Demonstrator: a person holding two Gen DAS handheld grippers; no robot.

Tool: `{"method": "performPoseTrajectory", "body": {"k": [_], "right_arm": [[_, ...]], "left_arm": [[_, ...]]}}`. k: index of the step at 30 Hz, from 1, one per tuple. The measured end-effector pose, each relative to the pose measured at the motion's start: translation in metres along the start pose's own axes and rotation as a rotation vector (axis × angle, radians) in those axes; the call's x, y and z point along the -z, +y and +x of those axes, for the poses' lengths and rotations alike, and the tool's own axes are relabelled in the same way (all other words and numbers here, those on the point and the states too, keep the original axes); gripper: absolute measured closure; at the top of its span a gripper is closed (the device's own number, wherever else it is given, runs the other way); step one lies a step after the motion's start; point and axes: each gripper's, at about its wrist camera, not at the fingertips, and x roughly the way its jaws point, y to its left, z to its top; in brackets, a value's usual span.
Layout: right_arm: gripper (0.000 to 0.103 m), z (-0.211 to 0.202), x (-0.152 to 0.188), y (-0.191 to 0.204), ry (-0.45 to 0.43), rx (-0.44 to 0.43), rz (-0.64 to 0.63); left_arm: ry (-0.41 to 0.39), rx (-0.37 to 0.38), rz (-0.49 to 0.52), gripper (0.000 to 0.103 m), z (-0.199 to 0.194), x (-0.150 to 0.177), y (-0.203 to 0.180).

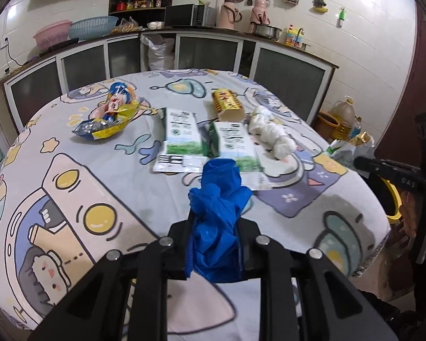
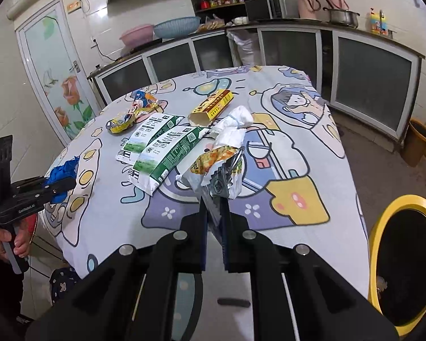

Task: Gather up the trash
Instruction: 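Carry the wrapper and blue gloves over the yellow bin with both grippers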

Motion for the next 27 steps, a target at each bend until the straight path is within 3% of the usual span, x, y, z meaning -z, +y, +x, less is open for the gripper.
{"method": "performPoseTrajectory", "body": {"k": [11,27], "right_arm": [[0.094,-0.03,0.022,-0.032,-0.027,0.049,0.068],[0.094,-0.082,0.051,-0.119,-0.104,0.211,0.229]], "left_arm": [[-0.018,0.09,0.096,0.083,0.001,-0.011,-0.076],[0.008,0.234,0.229,0.083,0.038,-0.042,-0.183]]}}
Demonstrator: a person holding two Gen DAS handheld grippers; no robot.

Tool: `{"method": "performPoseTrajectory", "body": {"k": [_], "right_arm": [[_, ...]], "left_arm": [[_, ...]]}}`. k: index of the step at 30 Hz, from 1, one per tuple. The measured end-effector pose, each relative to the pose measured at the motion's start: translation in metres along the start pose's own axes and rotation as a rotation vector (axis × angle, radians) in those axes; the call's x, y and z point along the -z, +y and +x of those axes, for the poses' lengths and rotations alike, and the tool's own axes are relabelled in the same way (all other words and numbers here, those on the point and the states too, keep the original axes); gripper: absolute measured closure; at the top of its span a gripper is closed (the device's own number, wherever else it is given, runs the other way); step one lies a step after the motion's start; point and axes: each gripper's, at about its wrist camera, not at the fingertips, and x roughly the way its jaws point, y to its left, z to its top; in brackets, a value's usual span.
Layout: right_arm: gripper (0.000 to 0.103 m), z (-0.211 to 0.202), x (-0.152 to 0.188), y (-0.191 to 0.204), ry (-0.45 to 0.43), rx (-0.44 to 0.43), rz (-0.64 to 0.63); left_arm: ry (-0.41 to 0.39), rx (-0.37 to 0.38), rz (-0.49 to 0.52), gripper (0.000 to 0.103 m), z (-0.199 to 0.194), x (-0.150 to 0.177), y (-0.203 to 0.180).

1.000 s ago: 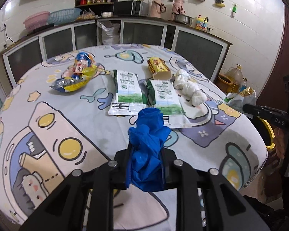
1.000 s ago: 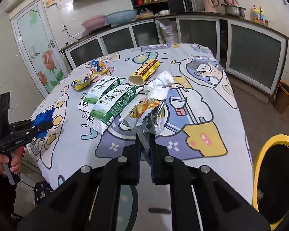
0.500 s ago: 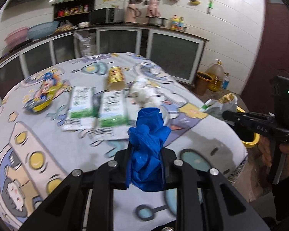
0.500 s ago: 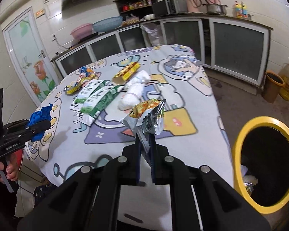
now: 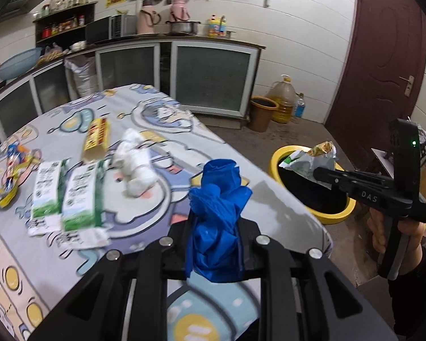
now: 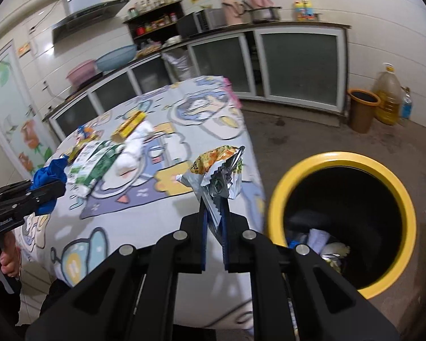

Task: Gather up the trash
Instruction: 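Carry the wrapper and blue gloves over the yellow bin with both grippers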

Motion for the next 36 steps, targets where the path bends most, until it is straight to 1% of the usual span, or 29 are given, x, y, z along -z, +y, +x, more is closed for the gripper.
{"method": "performPoseTrajectory", "body": {"k": [10,15,21,30,36], "right_arm": [[0.094,-0.017,0.0,-0.059,-0.052,0.086,0.096],[0.094,-0.021,0.003,-0.082,-0.063,0.127,0.132],[0.094,-0.023,0.008,-0.109,-0.059,0.17,0.184],[0.094,-0.02,0.017,-0.132,-0.044,0.204,0.228],[0.094,-0.016,0.021,-0.143,-0.029,0.229,0.242]], "left_arm": [[-0.004,0.081,0.083,0.083,0.031,-0.03,-0.054],[-0.002,0.118,0.135,0.083,0.049,-0.041,-0.081],[0.011,0.157,0.163,0.083,0.073,-0.053,-0.108],[0.035,0.201,0.22,0.083,0.108,-0.066,-0.149],[0.066,0.221,0.231,0.083,0.132,-0.068,-0.164]]}}
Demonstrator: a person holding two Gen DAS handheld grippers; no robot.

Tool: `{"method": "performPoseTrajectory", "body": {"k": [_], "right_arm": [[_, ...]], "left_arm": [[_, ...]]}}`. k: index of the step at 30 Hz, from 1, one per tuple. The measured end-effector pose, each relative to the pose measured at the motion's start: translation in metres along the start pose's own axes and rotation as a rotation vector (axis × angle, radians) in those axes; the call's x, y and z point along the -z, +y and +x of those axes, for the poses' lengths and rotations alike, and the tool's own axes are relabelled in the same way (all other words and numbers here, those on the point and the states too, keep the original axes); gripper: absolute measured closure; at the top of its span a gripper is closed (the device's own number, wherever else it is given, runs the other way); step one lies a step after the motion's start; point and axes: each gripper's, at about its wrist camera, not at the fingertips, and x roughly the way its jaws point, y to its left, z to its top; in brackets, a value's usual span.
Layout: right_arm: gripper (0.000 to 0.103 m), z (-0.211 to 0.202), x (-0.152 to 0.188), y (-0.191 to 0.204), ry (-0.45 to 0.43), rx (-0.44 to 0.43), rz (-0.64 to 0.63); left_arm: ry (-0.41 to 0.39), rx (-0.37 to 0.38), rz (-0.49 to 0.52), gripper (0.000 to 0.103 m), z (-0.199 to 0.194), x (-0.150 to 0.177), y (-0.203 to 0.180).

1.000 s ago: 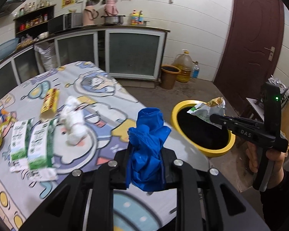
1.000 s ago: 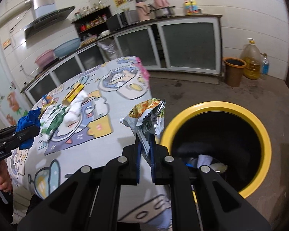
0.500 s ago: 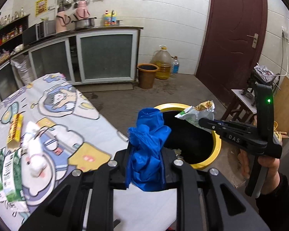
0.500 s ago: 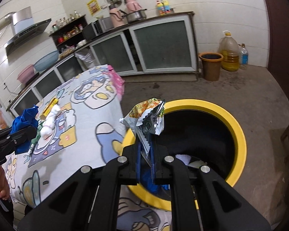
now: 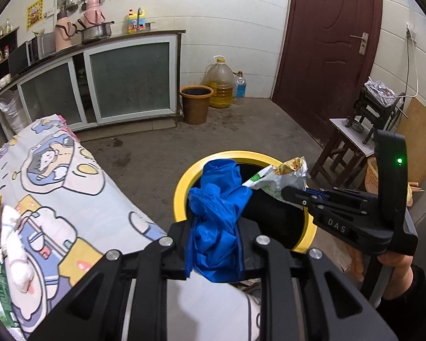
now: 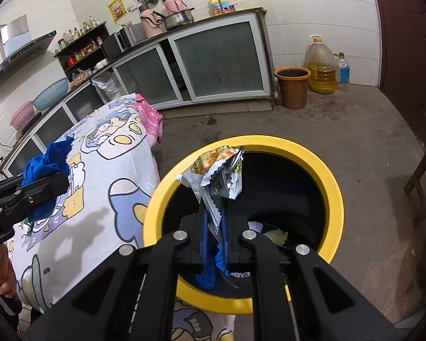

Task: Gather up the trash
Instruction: 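Carry the wrapper and blue gloves over the yellow bin with both grippers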

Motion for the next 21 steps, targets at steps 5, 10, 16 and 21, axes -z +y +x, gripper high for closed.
{"method": "performPoseTrajectory", "body": {"k": [5,10,16,21], "right_arm": [[0.094,0.006,0.002,-0.008,0.021,0.019,0.022],[0.094,0.011,0.004,-0.01,0.031,0.047,0.022],[0.094,0.017,0.003,-0.014,0.038,0.058,0.027],[0.094,0.023,0.003,-0.014,0.054,0.073,0.026]], "left_arm": [[0.028,0.006,0.003,0.083,0.021,-0.003,-0.003],[0.063,0.012,-0.013,0.083,0.042,-0.002,-0.002],[0.088,0.019,-0.028,0.083,0.057,0.001,0.001],[0.106,0.024,-0.033,0.083,0.071,0.0,0.0]]}}
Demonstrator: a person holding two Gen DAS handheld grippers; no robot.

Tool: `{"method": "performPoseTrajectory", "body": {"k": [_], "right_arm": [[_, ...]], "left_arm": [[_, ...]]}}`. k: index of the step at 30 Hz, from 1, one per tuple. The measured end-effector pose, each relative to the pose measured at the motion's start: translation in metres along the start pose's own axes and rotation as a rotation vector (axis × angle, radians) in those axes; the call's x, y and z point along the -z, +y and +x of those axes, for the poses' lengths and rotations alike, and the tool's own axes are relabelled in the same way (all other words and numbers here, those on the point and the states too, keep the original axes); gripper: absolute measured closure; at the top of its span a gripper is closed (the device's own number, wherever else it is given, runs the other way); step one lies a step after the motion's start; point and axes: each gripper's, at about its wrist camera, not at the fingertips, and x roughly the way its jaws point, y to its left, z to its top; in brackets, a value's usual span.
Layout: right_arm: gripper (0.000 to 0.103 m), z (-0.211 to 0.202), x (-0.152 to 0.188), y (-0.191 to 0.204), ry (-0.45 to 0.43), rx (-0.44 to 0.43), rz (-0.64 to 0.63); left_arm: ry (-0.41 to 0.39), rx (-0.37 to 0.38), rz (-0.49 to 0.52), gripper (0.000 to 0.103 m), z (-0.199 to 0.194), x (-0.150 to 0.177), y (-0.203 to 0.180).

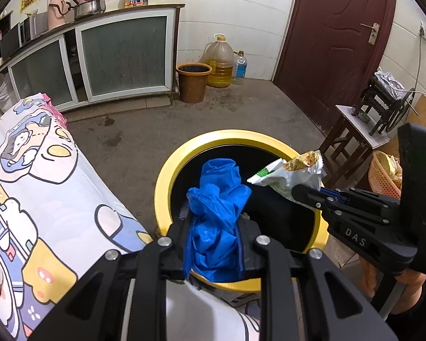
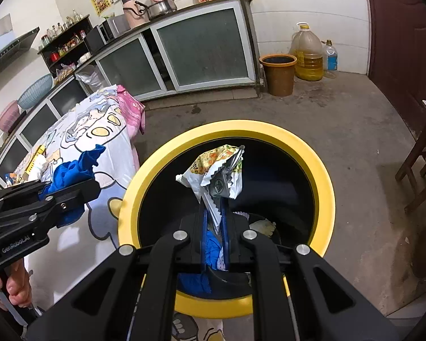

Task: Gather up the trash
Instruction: 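Carry the wrapper and blue gloves over the yellow bin with both grippers, then open both grippers to drop the wrapper and gloves into the bin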

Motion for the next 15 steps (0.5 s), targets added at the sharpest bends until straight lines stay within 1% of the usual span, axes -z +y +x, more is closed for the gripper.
{"method": "performPoseTrajectory", "body": {"k": [6,8,9,11,12,13,14,15], "right_arm": [[0.093,0.0,-0.002,-0.001,0.008,0.019,0.002],[0.092,0.001,-0.002,-0.001,0.024,0.016,0.009],[0.091,0.001,-0.002,-0.002,0.028,0.015,0.016],[0.081,0.002,-0.002,-0.003,0.032,0.034,0.019],[0.077,0.003,-0.002,-0.004,0.034,0.05,0.024],[0.069,0.003,-0.001,-0.006,0.036,0.055,0.035],[0.06,0.003,0.0,-0.009,0.039,0.052,0.048],[0.059,0.002,0.0,-0.012,0.04,0.051,0.063]], "left_arm": [[0.003,0.01,-0.016,0.083,0.008,-0.003,0.001],[-0.001,0.004,-0.021,0.082,0.008,-0.004,0.002],[-0.004,0.004,-0.021,0.079,0.008,-0.004,0.003],[-0.01,-0.003,-0.026,0.066,0.006,-0.003,0.003],[-0.017,-0.01,-0.037,0.05,0.004,-0.003,0.004],[-0.028,-0.014,-0.046,0.039,0.002,-0.003,0.005],[-0.039,-0.016,-0.053,0.036,0.0,-0.003,0.006],[-0.046,-0.016,-0.054,0.032,-0.002,-0.003,0.006]]}}
